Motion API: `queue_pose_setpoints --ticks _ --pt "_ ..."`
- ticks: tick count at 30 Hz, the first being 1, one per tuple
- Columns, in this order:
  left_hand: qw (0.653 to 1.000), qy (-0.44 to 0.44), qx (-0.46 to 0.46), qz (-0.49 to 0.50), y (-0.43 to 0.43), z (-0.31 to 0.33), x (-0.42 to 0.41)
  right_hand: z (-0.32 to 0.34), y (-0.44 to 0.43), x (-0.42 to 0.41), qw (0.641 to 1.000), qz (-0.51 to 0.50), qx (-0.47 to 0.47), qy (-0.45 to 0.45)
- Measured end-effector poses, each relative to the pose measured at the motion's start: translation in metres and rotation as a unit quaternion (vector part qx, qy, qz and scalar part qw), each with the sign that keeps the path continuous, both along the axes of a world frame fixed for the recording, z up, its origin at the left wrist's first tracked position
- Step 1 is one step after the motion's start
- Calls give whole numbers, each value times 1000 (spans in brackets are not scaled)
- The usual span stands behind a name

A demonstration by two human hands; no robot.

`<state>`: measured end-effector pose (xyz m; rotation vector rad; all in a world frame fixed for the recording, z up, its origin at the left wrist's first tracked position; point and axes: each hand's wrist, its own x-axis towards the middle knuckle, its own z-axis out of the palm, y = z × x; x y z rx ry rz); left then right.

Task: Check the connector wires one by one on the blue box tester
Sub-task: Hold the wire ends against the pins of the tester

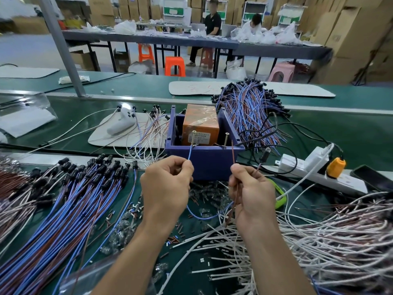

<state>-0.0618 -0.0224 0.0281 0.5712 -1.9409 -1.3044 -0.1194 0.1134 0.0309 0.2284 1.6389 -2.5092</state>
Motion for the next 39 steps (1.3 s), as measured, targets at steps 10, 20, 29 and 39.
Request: queue_pose_setpoints --ticks 10,20,29,39 --pt "1000 14 -3 -5 -3 0 0 0 0 1 1000 -4 -2 9" --pt "1000 22 -8 -8 -4 0 0 -2 -1 1 1000 -4 -5 20" --pt "999 24 14 -32 6 2 10 3 0 8 995 64 -29 74" --pt "928 -5 314 -202 -2 28 20 20 -7 27 954 274 106 58"
